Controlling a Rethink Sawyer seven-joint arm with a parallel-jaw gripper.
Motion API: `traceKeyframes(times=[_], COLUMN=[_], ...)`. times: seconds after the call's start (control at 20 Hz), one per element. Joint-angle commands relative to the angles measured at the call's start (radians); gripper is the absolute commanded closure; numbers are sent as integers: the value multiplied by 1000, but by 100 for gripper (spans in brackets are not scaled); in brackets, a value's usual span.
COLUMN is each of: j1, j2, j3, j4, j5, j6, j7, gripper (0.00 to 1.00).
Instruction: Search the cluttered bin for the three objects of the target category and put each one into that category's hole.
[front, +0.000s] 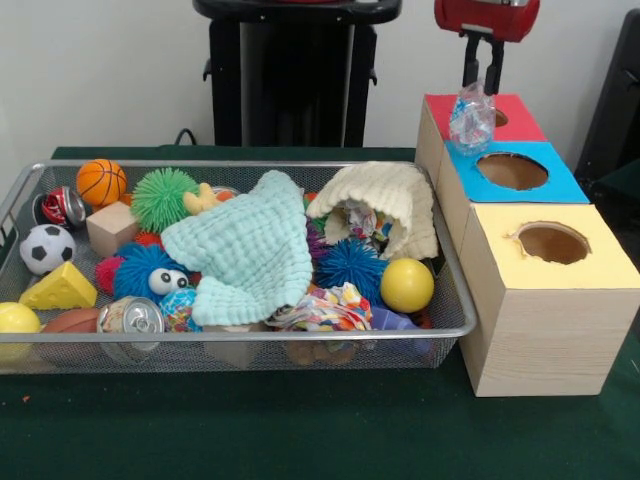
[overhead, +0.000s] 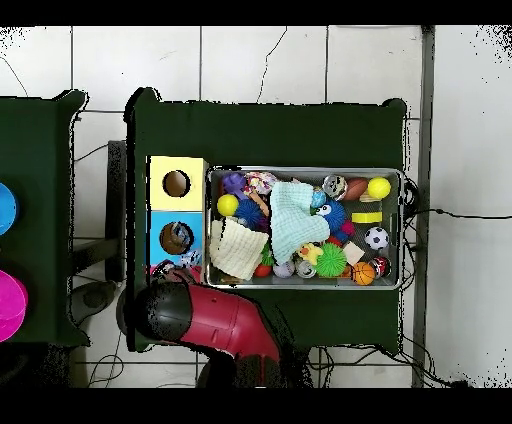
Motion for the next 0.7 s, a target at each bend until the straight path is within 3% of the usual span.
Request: traceKeyframes(times=[0.05,0.7], j1=[21,57], j2=[41,109], j3=[-10,25], j4=[3,-41], j5=[74,151], j6=[10,-75], j7=[281,283], gripper=[100,100])
